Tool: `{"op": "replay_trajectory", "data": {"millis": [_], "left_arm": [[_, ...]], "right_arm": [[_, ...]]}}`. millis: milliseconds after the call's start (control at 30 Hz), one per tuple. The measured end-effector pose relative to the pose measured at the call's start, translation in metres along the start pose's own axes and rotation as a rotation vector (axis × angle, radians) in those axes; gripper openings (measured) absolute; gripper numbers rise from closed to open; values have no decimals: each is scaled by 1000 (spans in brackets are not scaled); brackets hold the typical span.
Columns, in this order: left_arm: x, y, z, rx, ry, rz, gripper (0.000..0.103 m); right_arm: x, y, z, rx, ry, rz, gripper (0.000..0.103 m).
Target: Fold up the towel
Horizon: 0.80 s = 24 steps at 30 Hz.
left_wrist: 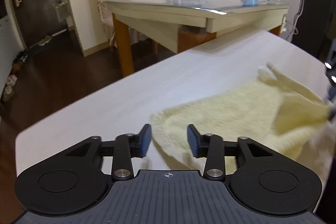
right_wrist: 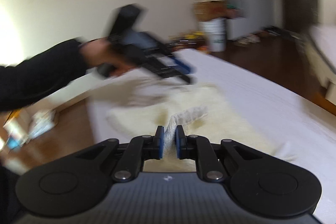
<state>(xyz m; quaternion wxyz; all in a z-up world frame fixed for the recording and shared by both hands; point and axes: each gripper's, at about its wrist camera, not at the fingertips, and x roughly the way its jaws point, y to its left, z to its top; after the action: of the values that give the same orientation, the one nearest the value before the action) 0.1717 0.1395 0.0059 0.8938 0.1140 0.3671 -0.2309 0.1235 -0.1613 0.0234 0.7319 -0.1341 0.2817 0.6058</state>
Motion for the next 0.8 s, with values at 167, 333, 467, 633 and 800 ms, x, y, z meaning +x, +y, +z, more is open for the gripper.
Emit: {"op": "replay_trajectory", "data": {"millis": [167,333,467,633,800], "left_arm": [[0,-25,-13,38,23,-20,54],[2,-34,-20,37,24,-9,59],[-2,-38,-20,28,11,7,63],[-8,-49,-18,53,2,12,65],[-26,-67,-26,94,-37,0,65]], "right_arm": [[-12,24,-28,-42,144,26,13],[-22,18,-44,31,184,-45,34],[-42,-12,-40,216,9,-240,52],[-35,-57,-35,456,-135,-403,53],[-11,-85,-34,562,-157,-431,54]]}}
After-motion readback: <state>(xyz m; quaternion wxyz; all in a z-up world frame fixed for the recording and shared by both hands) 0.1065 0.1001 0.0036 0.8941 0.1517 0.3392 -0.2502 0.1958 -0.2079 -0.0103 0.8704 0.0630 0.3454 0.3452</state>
